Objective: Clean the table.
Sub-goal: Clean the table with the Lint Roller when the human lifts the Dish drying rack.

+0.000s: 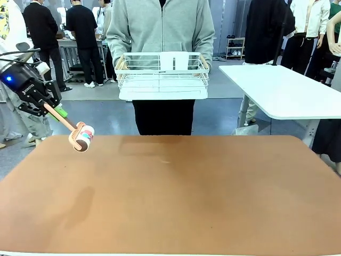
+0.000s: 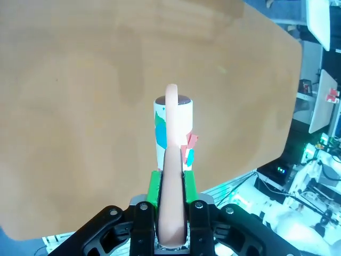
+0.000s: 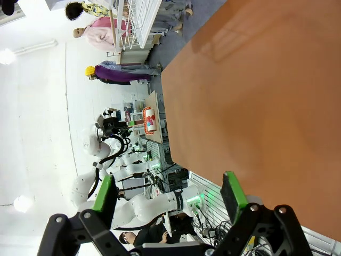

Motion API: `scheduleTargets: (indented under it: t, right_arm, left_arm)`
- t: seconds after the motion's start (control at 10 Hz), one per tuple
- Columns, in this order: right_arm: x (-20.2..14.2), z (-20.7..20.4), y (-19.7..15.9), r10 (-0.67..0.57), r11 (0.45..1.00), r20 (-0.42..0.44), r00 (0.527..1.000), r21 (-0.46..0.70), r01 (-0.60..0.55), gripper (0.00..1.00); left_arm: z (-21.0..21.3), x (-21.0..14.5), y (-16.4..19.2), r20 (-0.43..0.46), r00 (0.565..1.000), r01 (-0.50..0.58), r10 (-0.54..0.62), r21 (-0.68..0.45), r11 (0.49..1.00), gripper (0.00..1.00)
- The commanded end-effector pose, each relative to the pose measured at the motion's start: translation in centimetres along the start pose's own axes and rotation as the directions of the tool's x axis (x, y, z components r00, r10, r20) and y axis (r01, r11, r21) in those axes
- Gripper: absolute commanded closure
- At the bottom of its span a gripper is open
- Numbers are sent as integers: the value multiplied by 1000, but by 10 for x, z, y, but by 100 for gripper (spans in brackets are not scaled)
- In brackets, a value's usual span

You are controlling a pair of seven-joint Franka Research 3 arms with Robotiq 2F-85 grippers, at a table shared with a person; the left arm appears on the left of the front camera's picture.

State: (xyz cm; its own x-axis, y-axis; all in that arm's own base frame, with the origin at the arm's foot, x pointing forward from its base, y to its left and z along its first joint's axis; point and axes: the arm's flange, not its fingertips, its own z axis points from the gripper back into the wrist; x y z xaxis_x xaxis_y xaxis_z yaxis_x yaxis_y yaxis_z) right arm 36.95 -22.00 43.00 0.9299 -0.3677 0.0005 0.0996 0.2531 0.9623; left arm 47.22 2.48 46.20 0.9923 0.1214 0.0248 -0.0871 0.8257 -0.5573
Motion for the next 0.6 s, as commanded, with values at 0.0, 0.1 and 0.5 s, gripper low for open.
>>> scheduleTargets:
  t: [0.0,0.1,0.5]
  right_arm:
    - [-1,1,4,6,1000,1,1000,11,-6,0]
    - [-1,1,4,6,1000,1,1000,11,-6,0]
    - [-1,1,4,6,1000,1,1000,11,-6,0]
  left_arm:
    - [4,5,-5,12,1000,3,-4,82,997,79]
    - [6,6,-12,27,1000,-9,5,172,985,79]
    - [3,15,-43,56,997,-68,51,393,917,79]
